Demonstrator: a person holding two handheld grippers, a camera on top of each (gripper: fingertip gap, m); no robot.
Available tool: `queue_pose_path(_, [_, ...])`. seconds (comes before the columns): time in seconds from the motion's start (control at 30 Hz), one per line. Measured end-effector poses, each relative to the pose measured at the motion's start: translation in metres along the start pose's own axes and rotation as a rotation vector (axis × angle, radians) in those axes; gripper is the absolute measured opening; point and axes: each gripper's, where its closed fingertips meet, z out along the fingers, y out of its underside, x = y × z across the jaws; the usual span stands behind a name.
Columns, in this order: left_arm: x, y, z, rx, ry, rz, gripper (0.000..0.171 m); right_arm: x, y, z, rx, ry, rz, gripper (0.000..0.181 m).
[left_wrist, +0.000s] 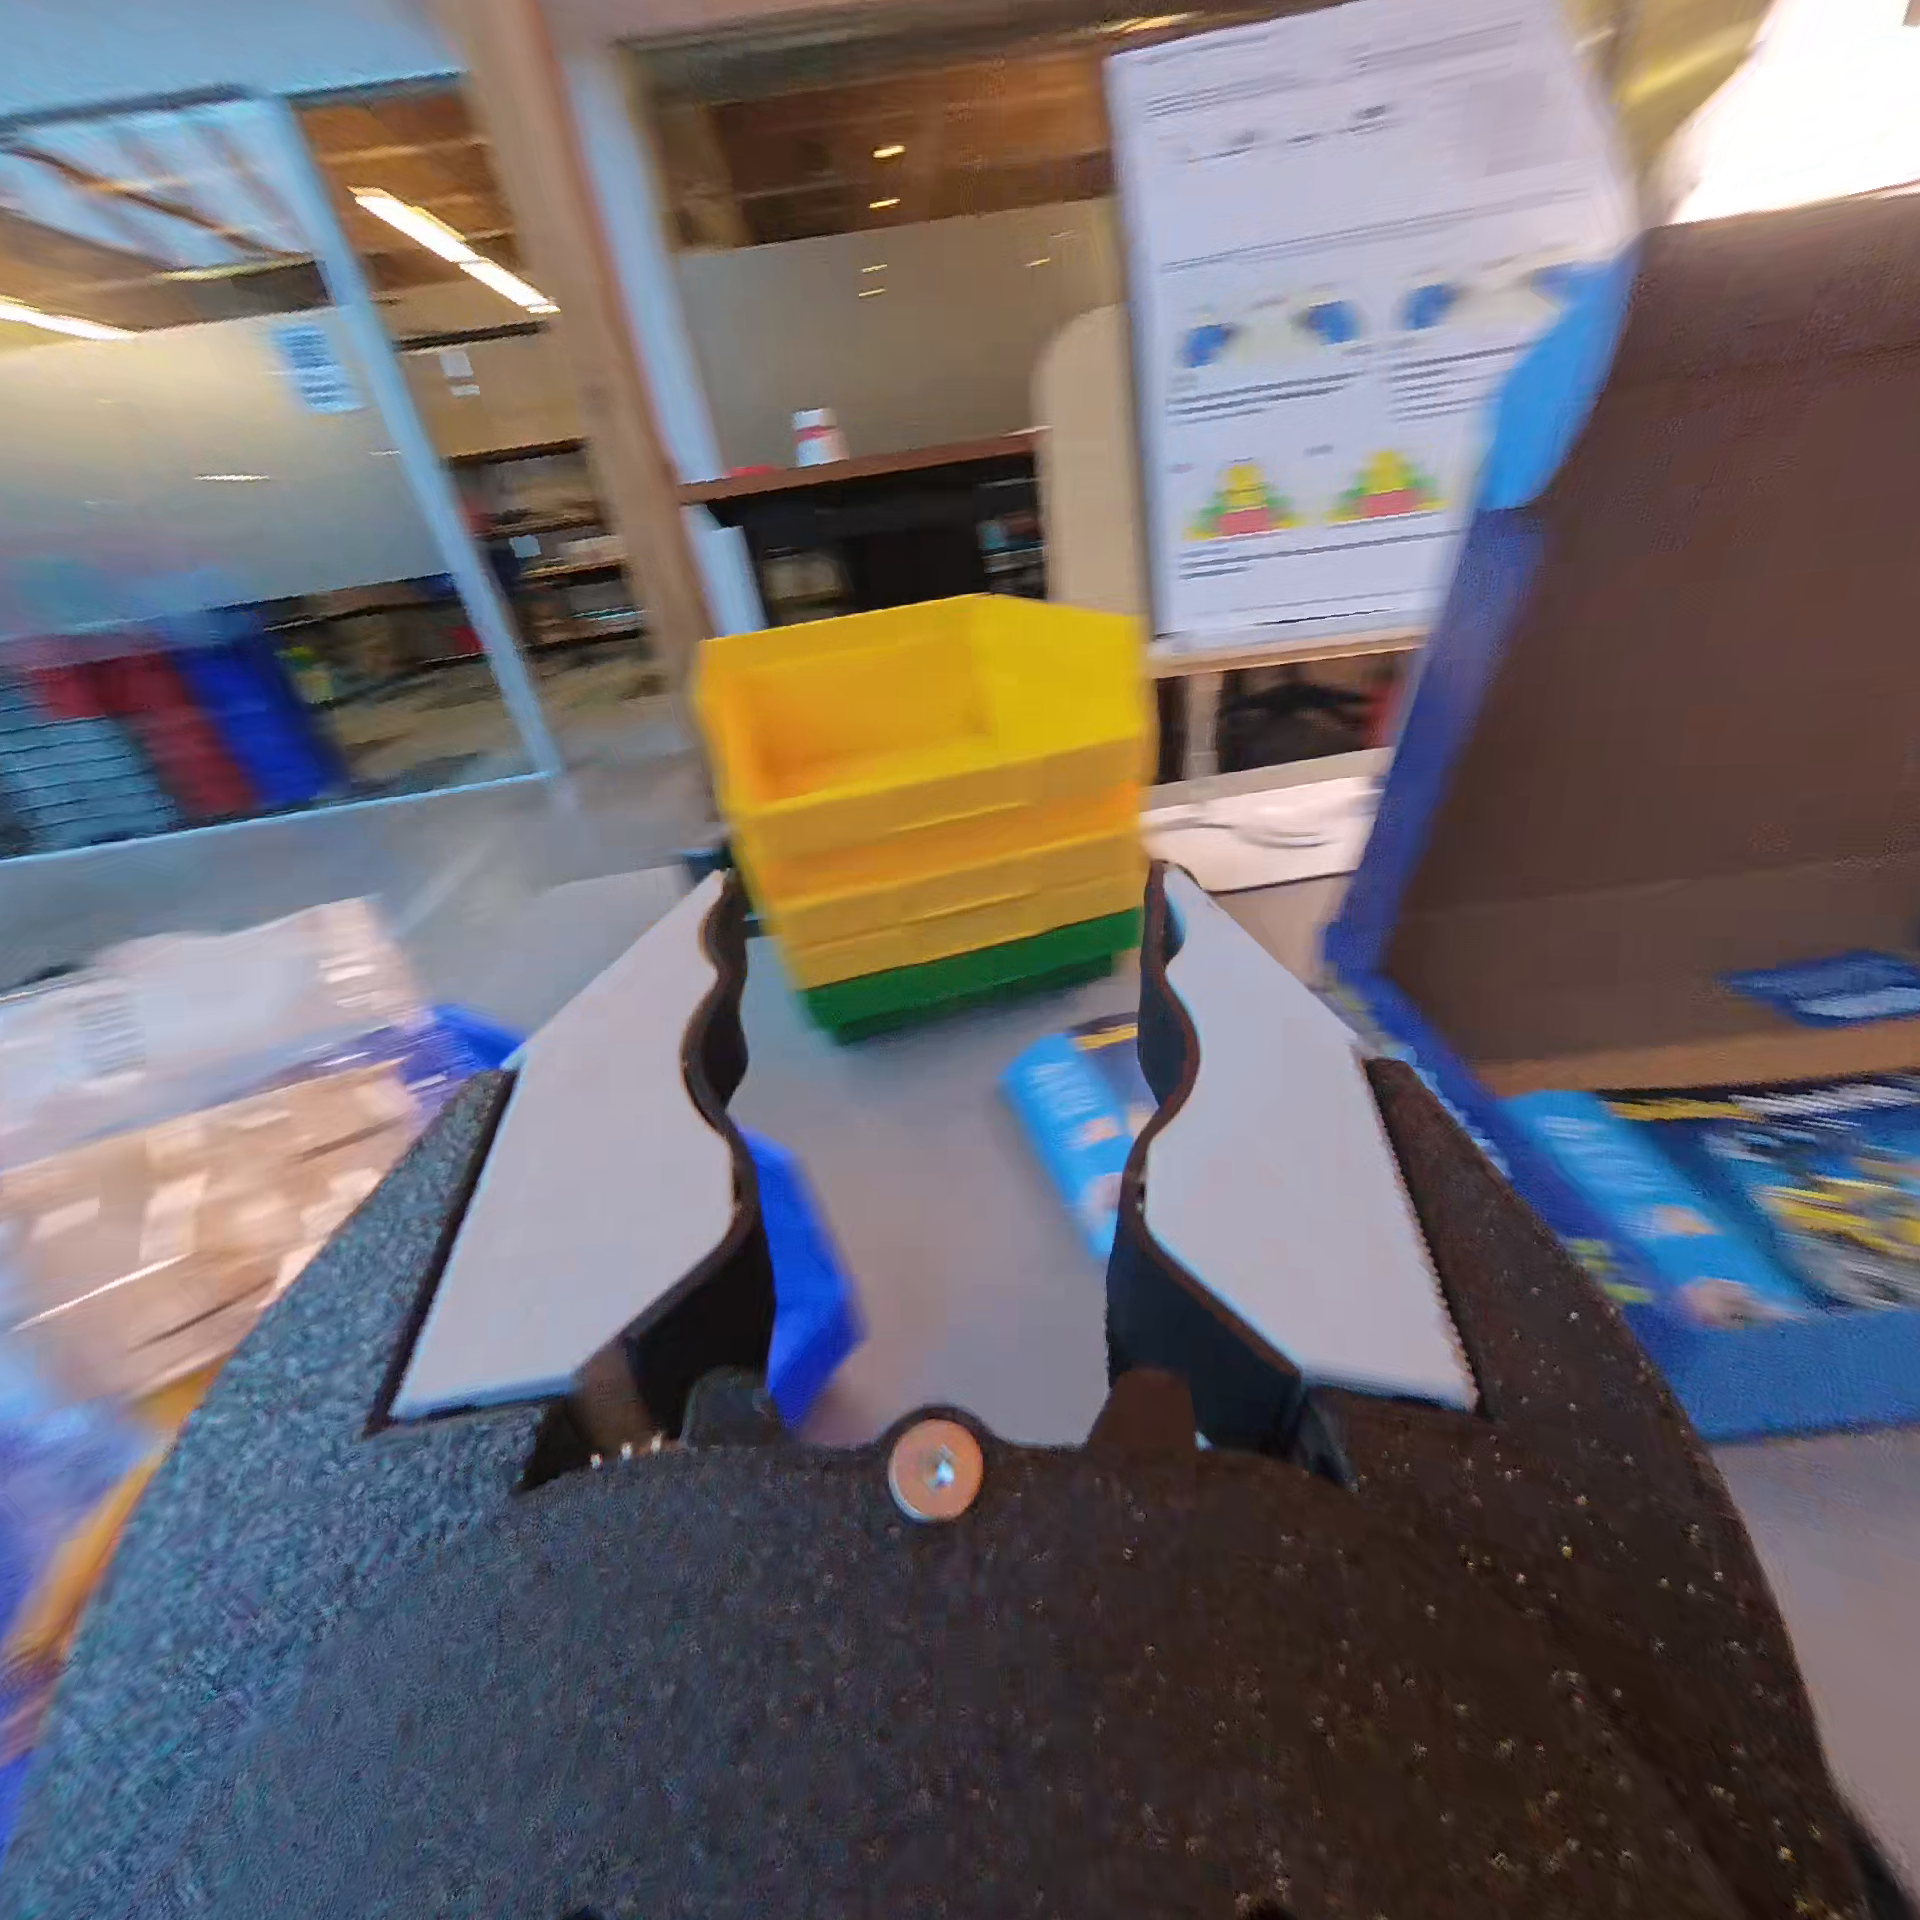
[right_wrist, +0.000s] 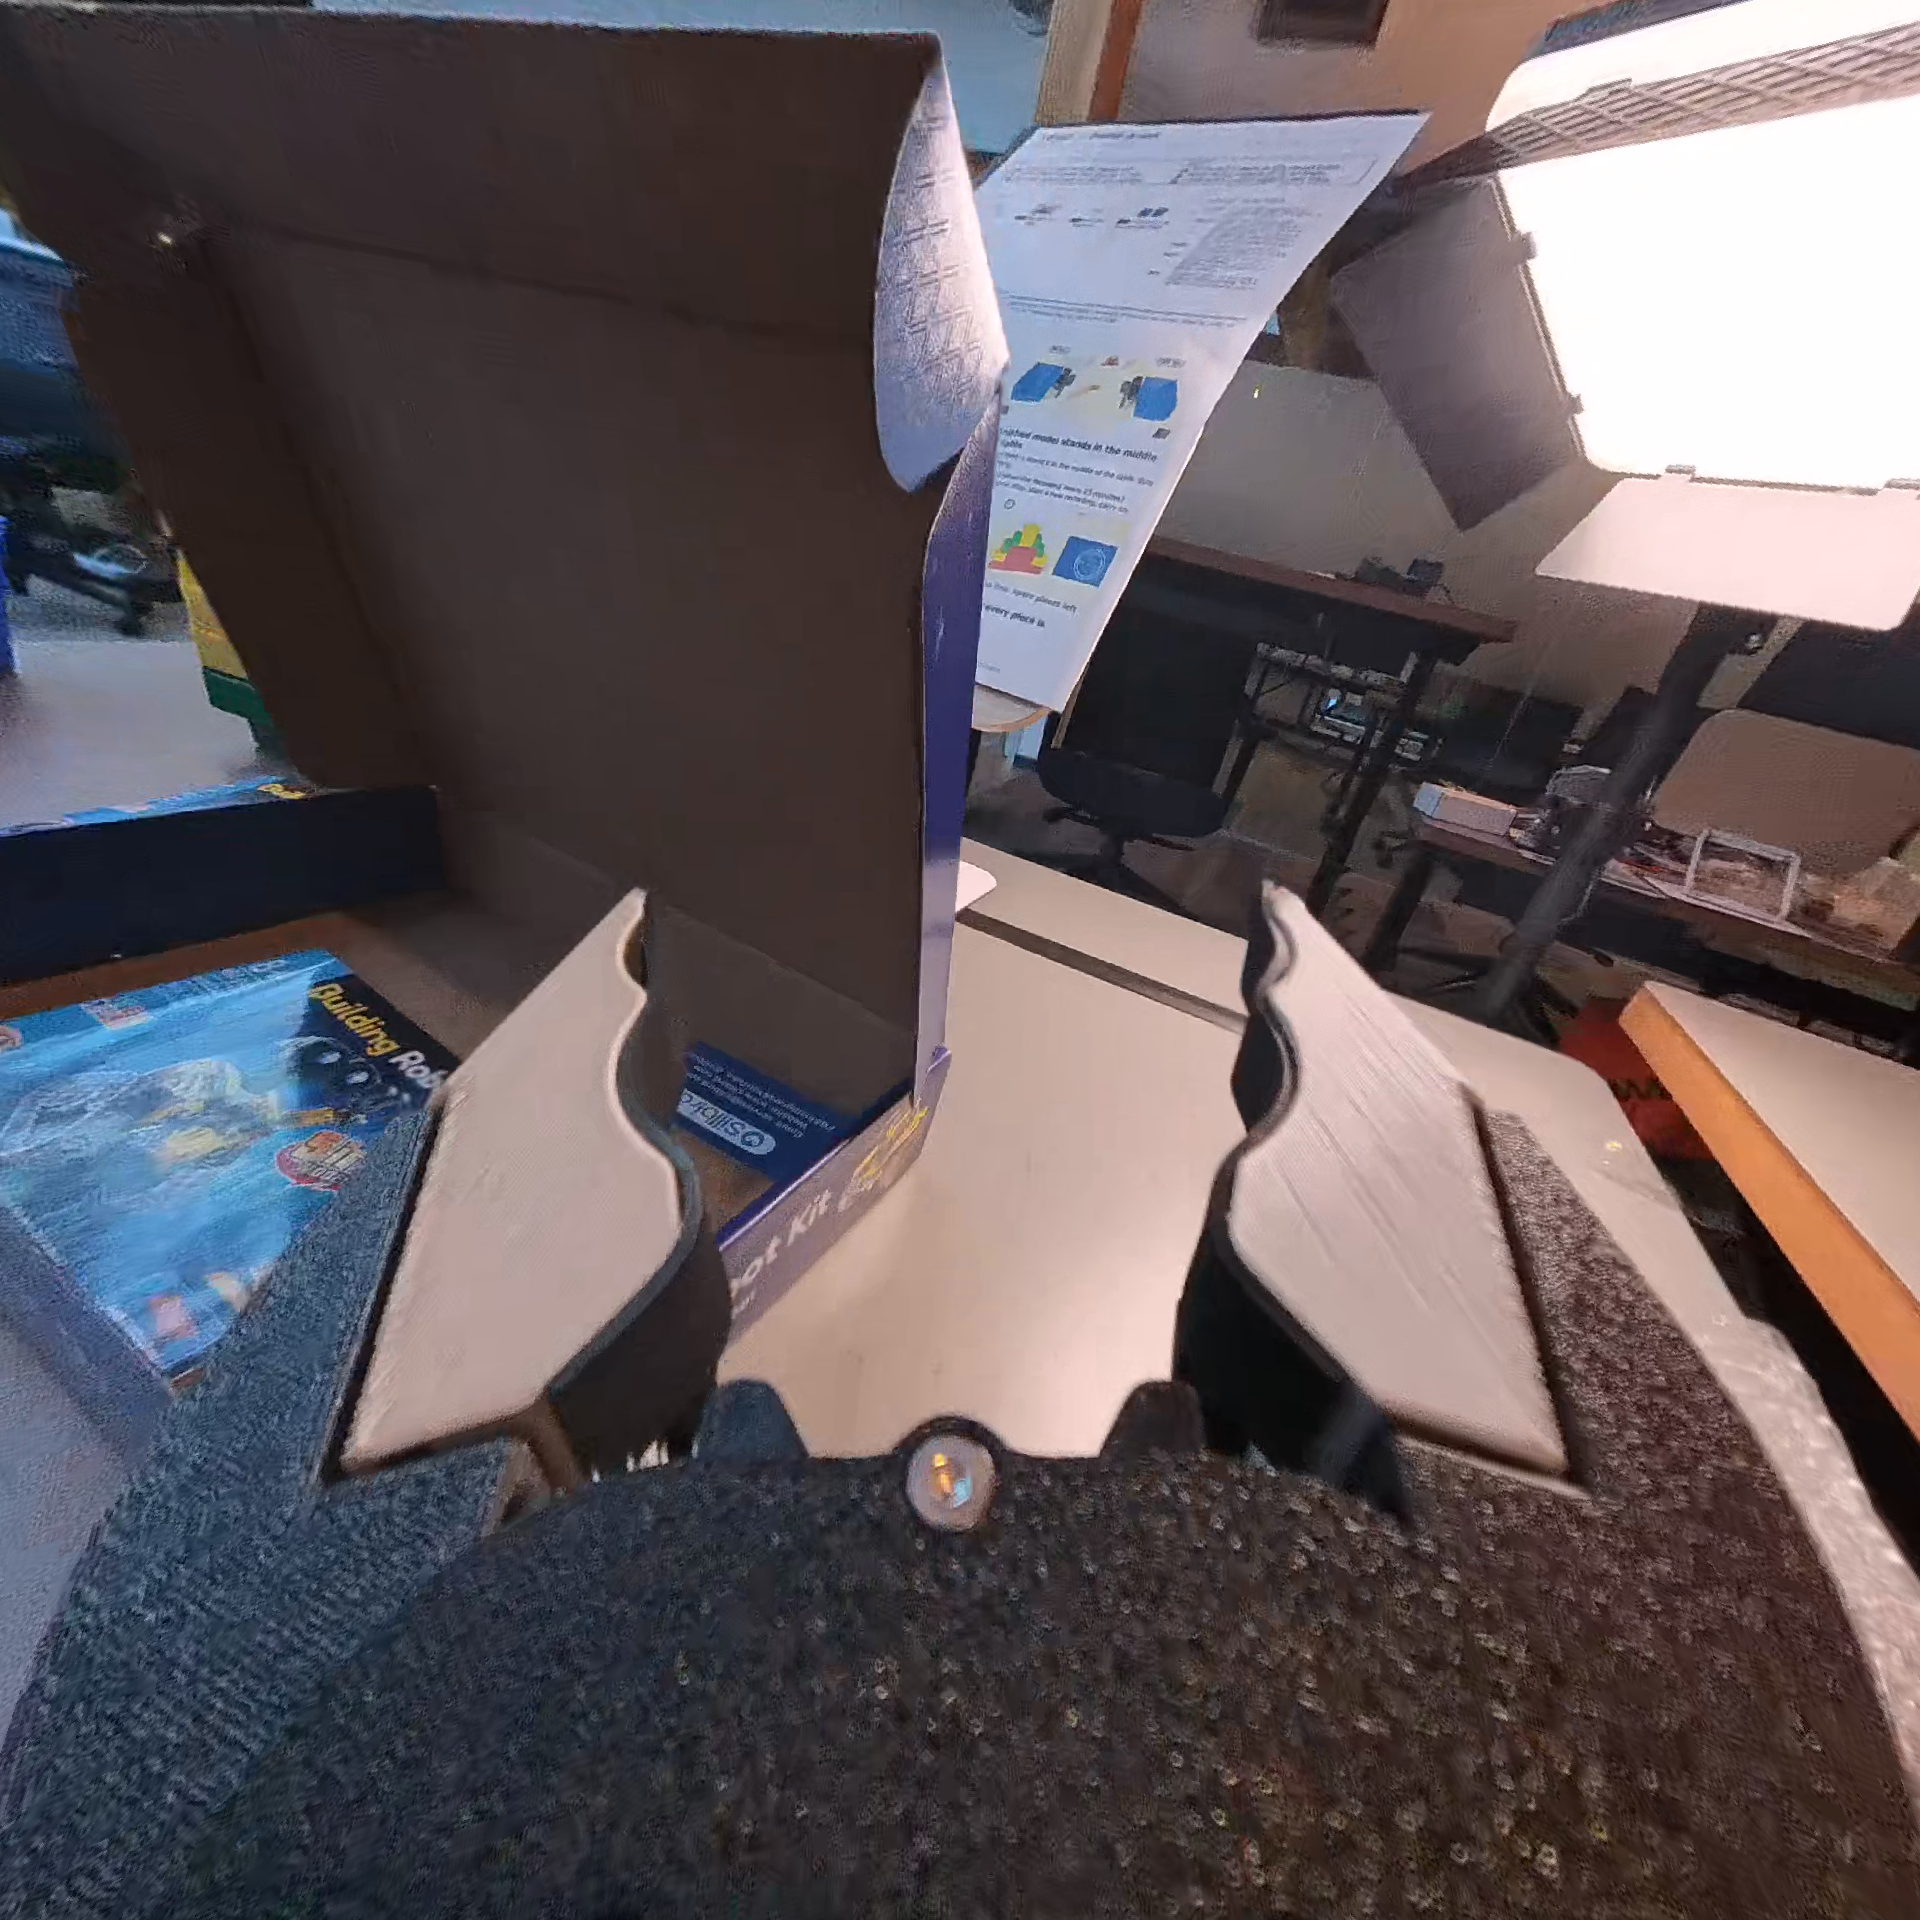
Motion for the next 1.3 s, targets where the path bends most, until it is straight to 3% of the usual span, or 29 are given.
queue_pose_path(0.1, [-0.109, 0.0, -0.026, -0.083, -0.294, 0.061, 0.08, -0.002, 0.003, -0.005, 0.009, 0.002, -0.006, 0.102])
queue_pose_path(0.2, [-0.2, 0.021, -0.035, -0.233, -0.393, 0.008, 0.086, -0.004, 0.01, 0.0, 0.012, -0.018, 0.011, 0.1])
queue_pose_path(0.27, [-0.231, 0.052, -0.026, -0.355, -0.283, -0.138, 0.093, -0.009, 0.012, 0.003, 0.012, -0.049, 0.036, 0.099])
queue_pose_path(0.3, [-0.23, 0.066, -0.019, -0.415, -0.164, -0.24, 0.096, -0.011, 0.012, 0.003, 0.016, -0.058, 0.039, 0.098])
queue_pose_path(0.33, [-0.225, 0.075, -0.012, -0.45, -0.06, -0.303, 0.093, -0.012, 0.011, 0.003, 0.018, -0.065, 0.037, 0.098])
queue_pose_path(0.4, [-0.217, 0.103, -0.008, -0.605, 0.052, -0.254, 0.072, -0.013, 0.01, 0.001, 0.023, -0.067, 0.022, 0.095])
queue_pose_path(0.47, [-0.192, 0.112, -0.006, -0.691, 0.203, -0.181, 0.004, -0.014, 0.008, -0.002, 0.033, -0.065, 0.011, 0.093])
queue_pose_path(0.53, [-0.174, 0.092, -0.002, -0.668, 0.238, -0.121, 0.0, -0.014, 0.002, -0.005, 0.045, -0.059, -0.003, 0.09])
queue_pose_path(0.67, [-0.12, 0.018, -0.002, -0.514, 0.325, 0.002, 0.0, -0.02, -0.012, -0.013, 0.072, -0.054, -0.068, 0.081])
queue_pose_path(0.8, [-0.036, -0.032, -0.014, -0.426, 0.494, 0.07, 0.0, -0.051, -0.032, -0.016, 0.096, -0.153, -0.093, 0.078])
queue_pose_path(0.93, [0.052, -0.061, -0.018, -0.312, 0.675, 0.049, 0.0, -0.094, -0.043, -0.016, 0.107, -0.251, -0.126, 0.082])
queue_pose_path(1.03, [0.128, -0.06, -0.022, -0.266, 0.879, -0.006, 0.0, -0.135, -0.048, -0.018, 0.097, -0.387, -0.073, 0.081])
queue_pose_path(1.13, [0.199, -0.042, -0.023, -0.286, 1.093, -0.126, 0.0, -0.173, -0.043, -0.016, 0.03, -0.538, 0.019, 0.081])
queue_pose_path(1.3, [0.265, 0.005, 0.01, -0.408, 1.236, -0.299, 0.0, -0.193, -0.026, 0.001, -0.12, -0.632, 0.041, 0.081])
